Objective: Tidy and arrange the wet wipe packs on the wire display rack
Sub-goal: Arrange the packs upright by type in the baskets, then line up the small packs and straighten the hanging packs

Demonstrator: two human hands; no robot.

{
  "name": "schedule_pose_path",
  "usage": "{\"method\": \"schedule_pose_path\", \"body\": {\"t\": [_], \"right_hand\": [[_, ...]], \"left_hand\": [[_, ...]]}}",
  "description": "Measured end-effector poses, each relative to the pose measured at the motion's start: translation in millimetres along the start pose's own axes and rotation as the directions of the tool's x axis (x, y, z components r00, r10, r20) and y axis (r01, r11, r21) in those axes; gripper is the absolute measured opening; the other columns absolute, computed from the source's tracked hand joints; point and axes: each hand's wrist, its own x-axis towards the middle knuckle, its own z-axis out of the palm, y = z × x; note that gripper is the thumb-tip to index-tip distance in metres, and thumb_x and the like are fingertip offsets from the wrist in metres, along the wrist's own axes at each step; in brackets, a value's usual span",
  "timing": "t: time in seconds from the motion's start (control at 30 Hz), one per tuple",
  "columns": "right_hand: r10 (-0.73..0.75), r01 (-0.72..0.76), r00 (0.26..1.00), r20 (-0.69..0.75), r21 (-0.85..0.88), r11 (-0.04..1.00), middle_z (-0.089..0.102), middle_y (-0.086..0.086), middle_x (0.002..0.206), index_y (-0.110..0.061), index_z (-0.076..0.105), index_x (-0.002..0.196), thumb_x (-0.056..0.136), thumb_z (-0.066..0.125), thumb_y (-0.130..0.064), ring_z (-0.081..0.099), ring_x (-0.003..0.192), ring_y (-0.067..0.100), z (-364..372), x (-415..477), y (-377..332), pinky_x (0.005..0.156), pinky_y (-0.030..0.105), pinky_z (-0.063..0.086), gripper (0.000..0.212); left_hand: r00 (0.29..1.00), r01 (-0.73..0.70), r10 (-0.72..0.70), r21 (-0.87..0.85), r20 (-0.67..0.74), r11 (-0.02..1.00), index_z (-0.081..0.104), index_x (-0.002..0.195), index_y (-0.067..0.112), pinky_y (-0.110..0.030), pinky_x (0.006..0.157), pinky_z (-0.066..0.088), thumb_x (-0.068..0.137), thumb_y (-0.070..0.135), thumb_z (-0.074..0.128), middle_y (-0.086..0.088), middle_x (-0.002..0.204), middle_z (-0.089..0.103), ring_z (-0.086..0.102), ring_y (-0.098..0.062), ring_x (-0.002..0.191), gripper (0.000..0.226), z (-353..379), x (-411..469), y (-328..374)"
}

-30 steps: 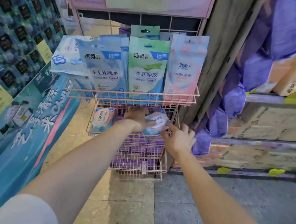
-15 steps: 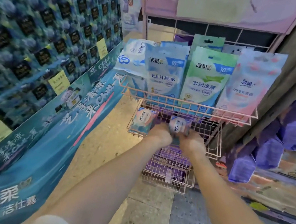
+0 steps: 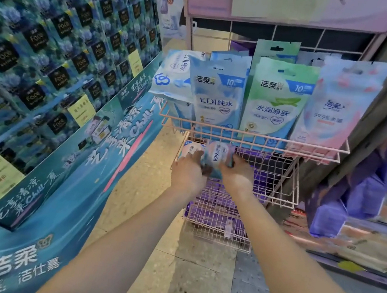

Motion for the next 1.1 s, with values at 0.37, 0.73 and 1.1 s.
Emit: {"method": "schedule_pose_path", "body": {"t": [0.37,0.73,1.1], "right_hand": [[-0.011,0.027,0.989,0.15,-0.107,0.994,0.069,0.0,0.086,-0.019,0.073,0.101,0.092,0.065,-0.054,0.064,0.075,0.017,-15.8,1.5,5.8,0.055,0.026,0.041,0.037],[-0.206,0.207,0.978,-0.026,0.07,0.976,0.07,-0.003,0.095,-0.016,0.072,0.109,0.095,0.064,-0.023,0.063,0.085,0.014,-41.7,-38.8,-17.8,0.071,0.017,0.044,0.018],[-0.31,0.308,0.951,0.006,0.085,0.948,0.072,0.003,0.066,-0.013,0.075,0.07,0.09,0.065,-0.027,0.066,0.068,0.016,-68.1,-100.4,-88.2,0.063,0.026,0.047,0.026]], "left_hand": [[0.993,-0.113,0.109,0.162,0.034,0.98,0.071,0.123,0.02,-0.045,0.101,0.041,0.102,0.046,0.049,-0.01,0.124,0.068,0.056,-0.033,0.121,0.04,7.8,-0.7,9.0],[0.866,-0.05,-0.35,-0.759,-0.357,0.65,0.057,0.099,0.018,-0.031,0.076,0.044,0.099,0.014,0.052,0.0,0.095,0.064,0.06,-0.021,0.089,0.007,-74.6,0.6,-17.2],[0.93,0.087,-0.356,-0.882,-0.096,0.463,0.064,0.108,0.011,-0.031,0.068,0.036,0.106,0.037,0.041,-0.007,0.094,0.058,0.048,-0.02,0.075,0.035,-242.9,20.8,-7.4]]}}
